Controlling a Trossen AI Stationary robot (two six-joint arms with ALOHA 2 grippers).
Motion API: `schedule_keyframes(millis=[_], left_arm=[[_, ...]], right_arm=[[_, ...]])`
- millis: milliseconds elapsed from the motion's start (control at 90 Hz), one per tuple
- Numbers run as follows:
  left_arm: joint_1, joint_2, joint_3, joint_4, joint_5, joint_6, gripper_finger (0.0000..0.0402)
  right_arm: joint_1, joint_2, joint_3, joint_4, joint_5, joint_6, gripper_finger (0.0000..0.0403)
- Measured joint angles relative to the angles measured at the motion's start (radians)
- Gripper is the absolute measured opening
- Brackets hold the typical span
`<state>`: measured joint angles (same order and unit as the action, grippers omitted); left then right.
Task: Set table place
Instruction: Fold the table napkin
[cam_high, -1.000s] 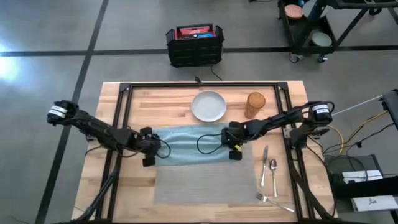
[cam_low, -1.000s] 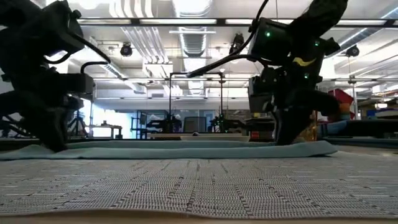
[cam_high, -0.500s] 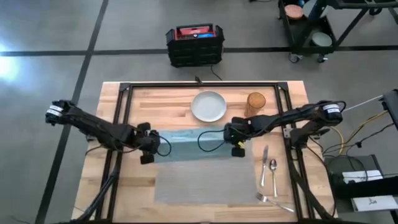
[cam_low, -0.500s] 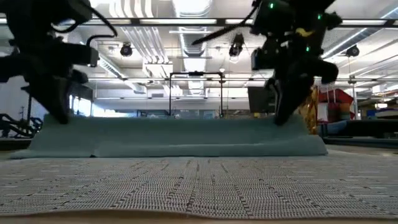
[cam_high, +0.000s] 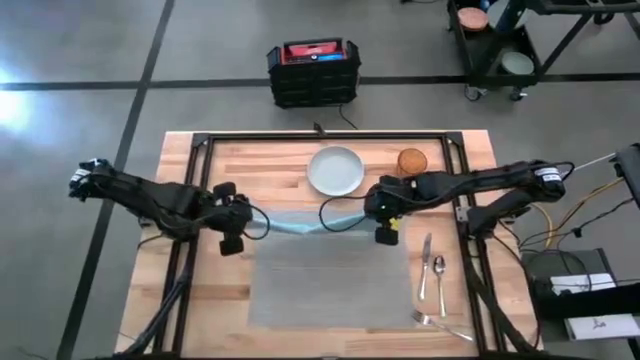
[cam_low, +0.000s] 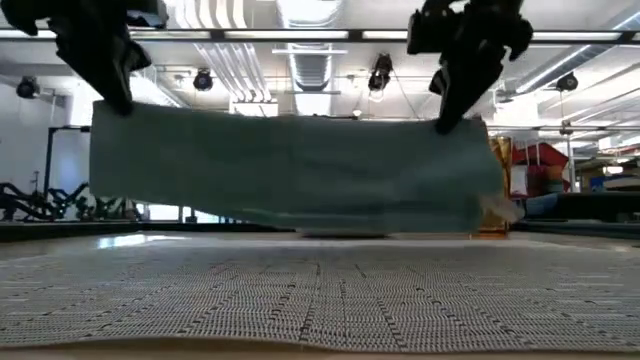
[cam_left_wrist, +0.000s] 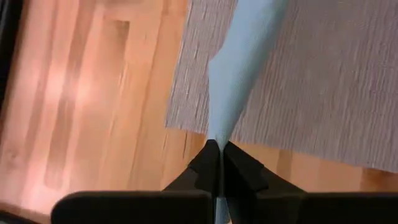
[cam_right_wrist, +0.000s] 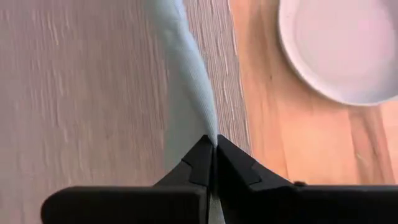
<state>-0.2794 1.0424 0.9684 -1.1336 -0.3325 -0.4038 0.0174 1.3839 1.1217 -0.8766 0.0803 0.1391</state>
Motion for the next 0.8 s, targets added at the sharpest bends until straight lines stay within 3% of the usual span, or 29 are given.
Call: schedule_keyframes(millis=[467, 800], left_arm=[[-0.003, -0.031, -0.002, 0.041, 0.009, -0.048, 0.0000], [-0.112, 0.022, -0.002, 0.172, 0.124, -0.210, 0.0000]], right_arm=[[0.051, -0.067, -0.041, -0.012, 0.001, 0.144, 0.0000], [0.233, -0.083, -0.039, -0.010, -0.009, 0.316, 0.0000]])
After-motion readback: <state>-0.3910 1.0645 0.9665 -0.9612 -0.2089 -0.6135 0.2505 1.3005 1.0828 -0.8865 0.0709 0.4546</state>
